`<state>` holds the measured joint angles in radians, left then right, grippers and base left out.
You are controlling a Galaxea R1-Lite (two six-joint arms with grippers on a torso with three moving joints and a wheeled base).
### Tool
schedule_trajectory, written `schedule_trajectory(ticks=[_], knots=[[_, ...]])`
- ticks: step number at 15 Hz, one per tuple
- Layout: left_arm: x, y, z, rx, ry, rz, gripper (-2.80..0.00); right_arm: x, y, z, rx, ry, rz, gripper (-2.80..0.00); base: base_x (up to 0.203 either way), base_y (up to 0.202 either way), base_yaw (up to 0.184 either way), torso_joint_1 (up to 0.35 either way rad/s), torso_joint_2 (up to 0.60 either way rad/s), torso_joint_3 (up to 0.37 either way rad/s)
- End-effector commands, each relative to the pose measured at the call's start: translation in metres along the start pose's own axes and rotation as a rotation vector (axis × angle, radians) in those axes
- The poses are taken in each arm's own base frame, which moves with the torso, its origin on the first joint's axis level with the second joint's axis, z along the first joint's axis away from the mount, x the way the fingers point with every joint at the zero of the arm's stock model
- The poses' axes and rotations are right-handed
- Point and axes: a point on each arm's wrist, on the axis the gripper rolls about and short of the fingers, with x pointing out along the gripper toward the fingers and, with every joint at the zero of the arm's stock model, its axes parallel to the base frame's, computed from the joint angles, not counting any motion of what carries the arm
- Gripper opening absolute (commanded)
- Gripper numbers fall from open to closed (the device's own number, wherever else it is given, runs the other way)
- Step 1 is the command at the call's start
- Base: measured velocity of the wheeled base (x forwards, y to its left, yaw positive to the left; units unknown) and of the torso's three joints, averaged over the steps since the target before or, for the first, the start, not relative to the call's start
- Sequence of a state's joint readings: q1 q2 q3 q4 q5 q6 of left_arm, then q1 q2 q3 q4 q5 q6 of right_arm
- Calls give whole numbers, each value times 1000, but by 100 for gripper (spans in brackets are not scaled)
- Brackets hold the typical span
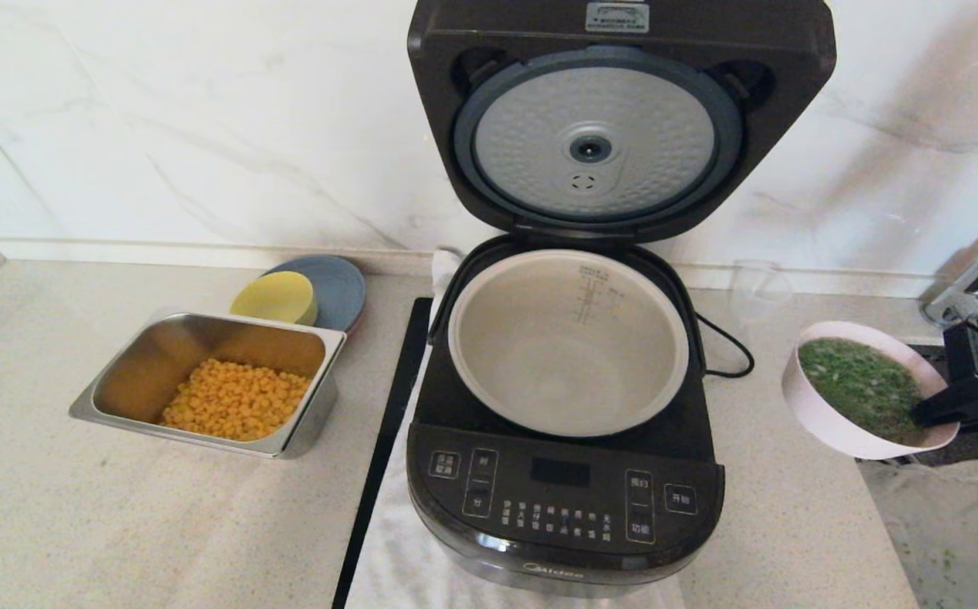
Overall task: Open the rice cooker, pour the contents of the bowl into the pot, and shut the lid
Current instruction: Pour the water from the bowl into the rice cooker
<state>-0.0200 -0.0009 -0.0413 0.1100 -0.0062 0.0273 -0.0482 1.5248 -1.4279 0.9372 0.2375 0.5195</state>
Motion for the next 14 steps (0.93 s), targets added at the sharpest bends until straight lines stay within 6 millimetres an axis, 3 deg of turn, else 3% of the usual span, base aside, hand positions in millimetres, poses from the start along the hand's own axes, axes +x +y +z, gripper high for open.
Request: schedule_trajectory(ticks=[1,14], knots=[[0,0,0,0,0,0,-280,-5,18,-7,-60,2,29,-280,0,0,0,0,0,0],[0,0,0,0,0,0,-280,-4,105,-41,-261,35,73,-280,0,0,0,0,0,0]])
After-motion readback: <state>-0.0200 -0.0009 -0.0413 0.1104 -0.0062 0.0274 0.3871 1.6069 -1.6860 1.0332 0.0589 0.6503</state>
